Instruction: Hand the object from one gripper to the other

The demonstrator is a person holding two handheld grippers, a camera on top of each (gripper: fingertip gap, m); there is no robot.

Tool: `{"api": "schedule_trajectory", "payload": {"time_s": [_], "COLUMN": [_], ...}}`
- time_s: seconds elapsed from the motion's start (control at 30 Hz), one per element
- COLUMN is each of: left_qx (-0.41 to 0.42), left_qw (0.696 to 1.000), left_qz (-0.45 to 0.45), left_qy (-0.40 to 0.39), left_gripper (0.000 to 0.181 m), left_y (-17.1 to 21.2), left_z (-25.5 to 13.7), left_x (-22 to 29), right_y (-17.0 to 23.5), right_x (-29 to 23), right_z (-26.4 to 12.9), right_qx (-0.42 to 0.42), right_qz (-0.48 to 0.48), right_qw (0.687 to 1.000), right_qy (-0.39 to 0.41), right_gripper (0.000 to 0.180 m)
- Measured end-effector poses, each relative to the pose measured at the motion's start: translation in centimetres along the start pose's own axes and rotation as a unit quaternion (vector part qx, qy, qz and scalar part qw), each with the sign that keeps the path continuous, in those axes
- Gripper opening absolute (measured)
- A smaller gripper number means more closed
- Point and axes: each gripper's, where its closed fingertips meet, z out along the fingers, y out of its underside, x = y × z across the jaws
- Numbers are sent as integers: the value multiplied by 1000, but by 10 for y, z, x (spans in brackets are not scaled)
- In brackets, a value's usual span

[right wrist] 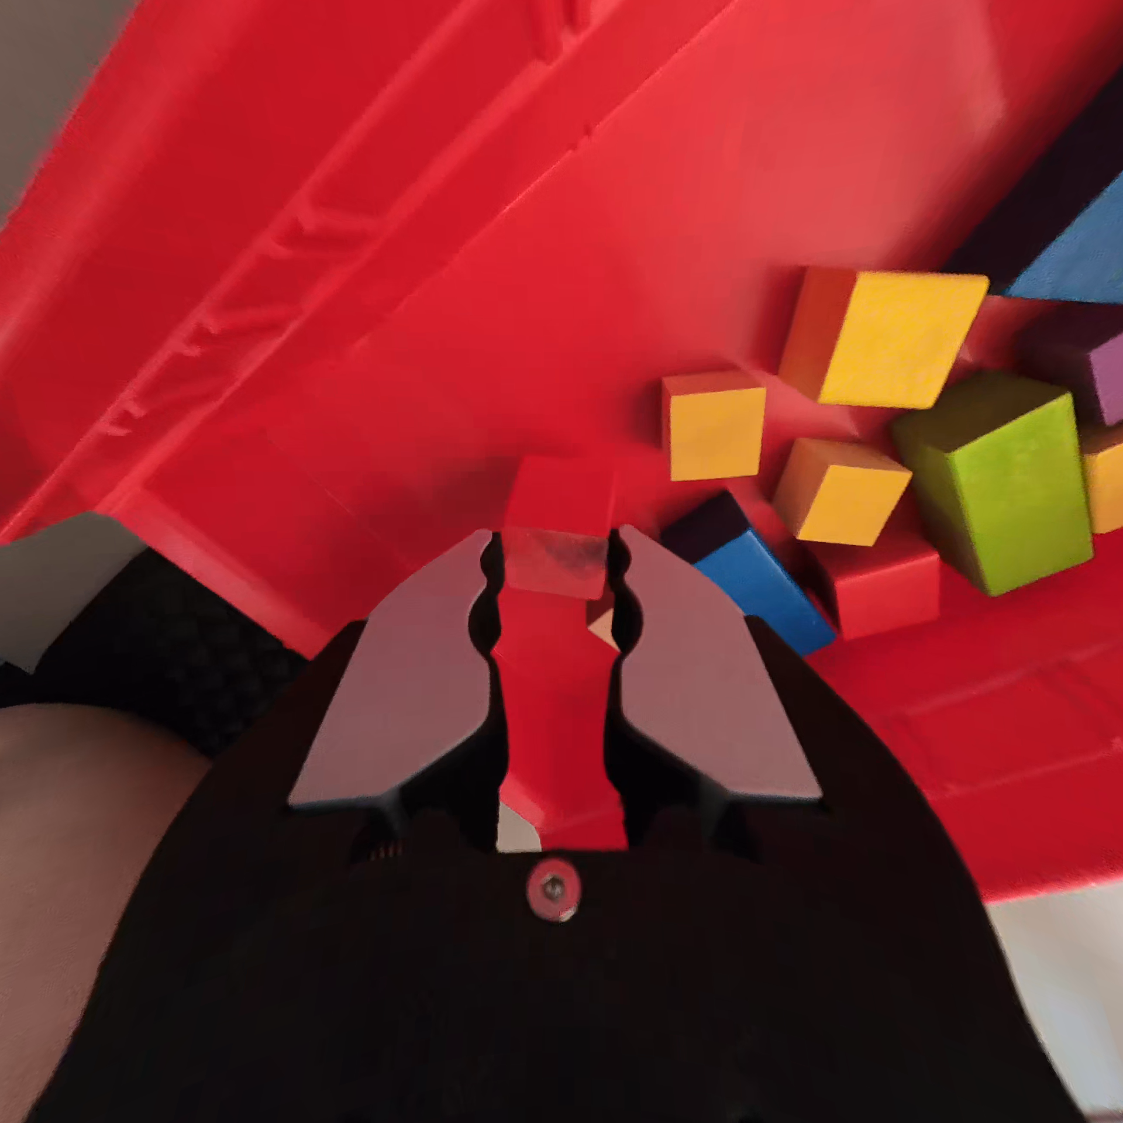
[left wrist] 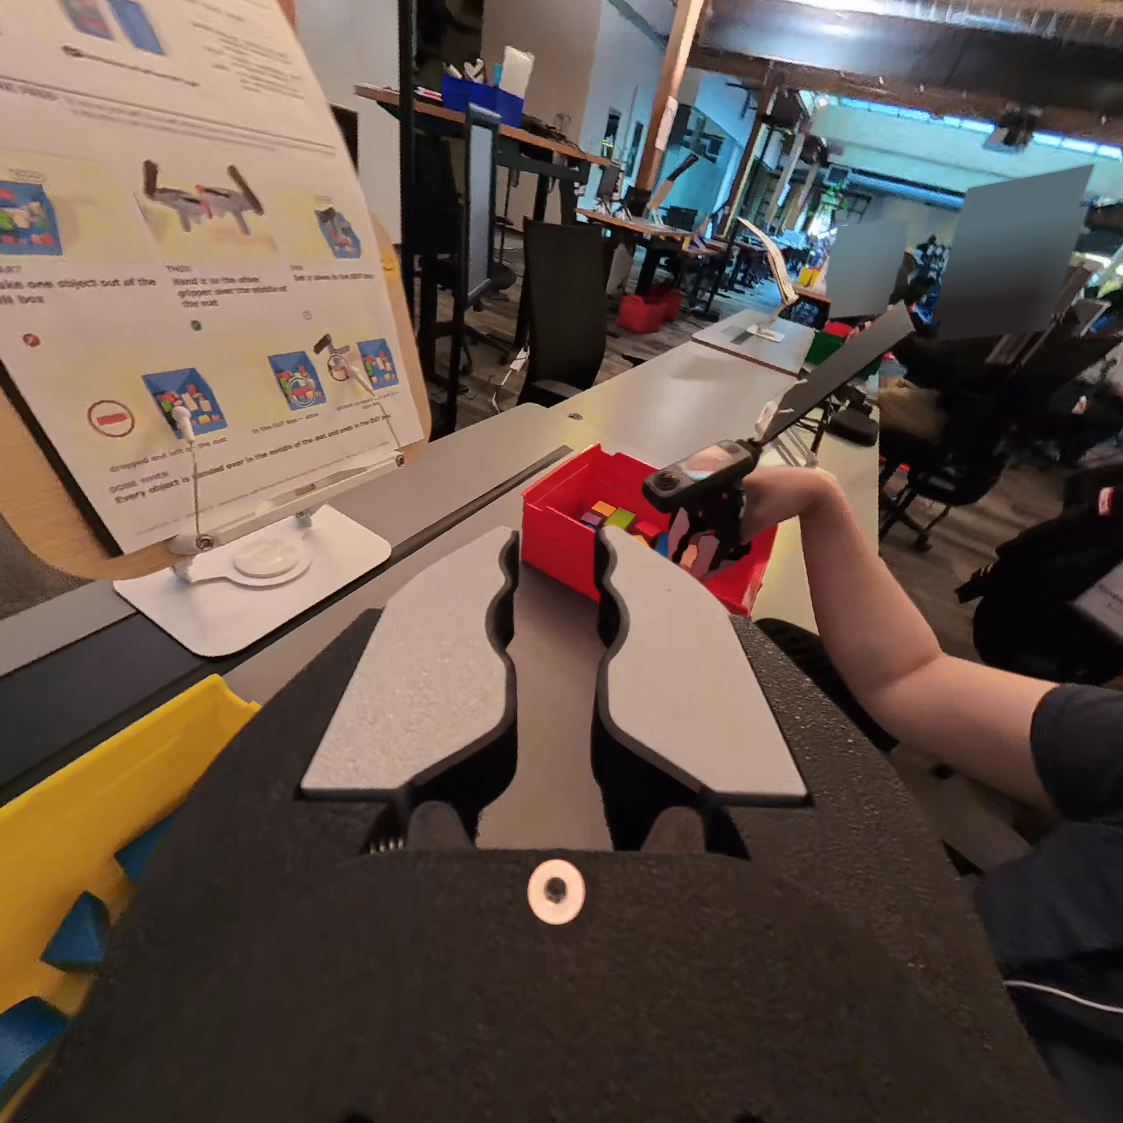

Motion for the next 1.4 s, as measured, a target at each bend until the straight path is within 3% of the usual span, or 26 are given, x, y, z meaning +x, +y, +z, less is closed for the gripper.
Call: {"api": "schedule_trajectory", "payload": {"time_s": [0.43,1.07,1.23,1.4], "left_qx": [45,-5,-69,-142], "left_qw": [991,993,988,962], "left_qz": [114,103,94,43], "left_qy": [-57,-57,-104,-229], "left_gripper": [27,31,45,42], "left_y": [-8,7,26,57], "left_z": [-11,-2,-14,-40], "left_x": [11,11,-17,-88], "right_y": [-1,-6,-5,-10], "right_x": [15,18,19,24], "right_z": [13,10,-7,-51], "right_qx": [-32,-2,9,64], "right_qz": [12,21,22,14], "right_qw": [999,999,998,987], "right_qy": [27,28,57,144], "right_gripper": [34,36,36,36]}}
